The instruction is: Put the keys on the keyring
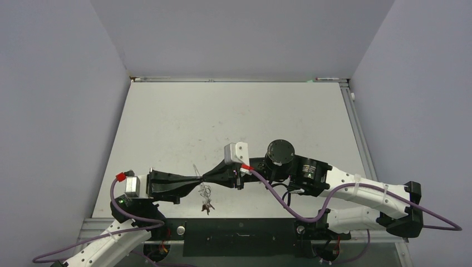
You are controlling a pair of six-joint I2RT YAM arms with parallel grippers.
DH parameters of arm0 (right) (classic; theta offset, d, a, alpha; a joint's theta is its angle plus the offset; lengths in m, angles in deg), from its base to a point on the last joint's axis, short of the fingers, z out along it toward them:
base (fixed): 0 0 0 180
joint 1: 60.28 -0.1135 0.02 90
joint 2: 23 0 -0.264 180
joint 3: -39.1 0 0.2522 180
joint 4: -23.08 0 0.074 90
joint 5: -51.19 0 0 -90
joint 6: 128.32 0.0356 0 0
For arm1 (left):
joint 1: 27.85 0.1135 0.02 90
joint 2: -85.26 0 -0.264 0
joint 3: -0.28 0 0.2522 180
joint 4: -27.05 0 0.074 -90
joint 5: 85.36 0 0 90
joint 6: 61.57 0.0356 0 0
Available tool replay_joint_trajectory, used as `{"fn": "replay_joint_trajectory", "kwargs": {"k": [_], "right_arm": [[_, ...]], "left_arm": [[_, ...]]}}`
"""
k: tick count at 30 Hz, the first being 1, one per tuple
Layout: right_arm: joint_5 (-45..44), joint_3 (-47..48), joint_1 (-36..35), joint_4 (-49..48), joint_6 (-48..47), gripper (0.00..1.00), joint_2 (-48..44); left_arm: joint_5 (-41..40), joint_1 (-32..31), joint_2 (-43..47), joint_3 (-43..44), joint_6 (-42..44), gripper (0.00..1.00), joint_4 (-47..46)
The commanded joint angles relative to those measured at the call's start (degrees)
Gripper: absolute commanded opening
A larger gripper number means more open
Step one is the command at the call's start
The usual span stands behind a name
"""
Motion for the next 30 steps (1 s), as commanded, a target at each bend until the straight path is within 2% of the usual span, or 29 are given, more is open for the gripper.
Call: {"fn": "replay_joint_trajectory", "kwargs": {"k": [1,5,8,11,15,21,25,28,30], "right_arm": [[-0.36,2.84,0.11,-0.53,-1.30,0.05,2.40],[0.09,2.94,0.12,-0.02,-2.49,0.05,2.51],[0.24,3.16,0.26,0.53,-3.34,0.05,2.13],[0.63,3.49,0.45,1.24,-4.02,0.05,1.66],[0.73,3.92,0.62,2.31,-4.68,0.05,1.37],[0.04,4.77,0.51,4.48,-5.81,0.05,1.27],[-0.49,4.75,0.41,4.89,-6.19,0.05,1.13],[-1.30,5.03,0.39,6.07,-6.77,0.05,1.28],[-1.99,5.83,0.09,7.93,-7.58,0.05,1.70]], "left_arm": [[1.35,-1.29,-1.00,1.24,0.40,0.00,0.41],[1.37,-1.70,-0.51,1.82,1.28,0.00,2.93],[0.38,-2.16,1.30,2.89,2.42,0.21,8.21],[-1.20,-2.90,3.98,3.87,4.42,0.36,13.83],[-2.84,-3.15,7.79,5.98,7.63,0.47,22.83],[-6.30,-3.13,13.37,11.34,16.05,0.51,41.78],[-8.38,-3.13,15.15,13.58,20.20,0.53,48.81],[-8.69,-3.19,14.78,17.10,24.28,0.52,56.28],[-8.13,-3.14,13.66,20.66,28.04,0.47,63.23]]}}
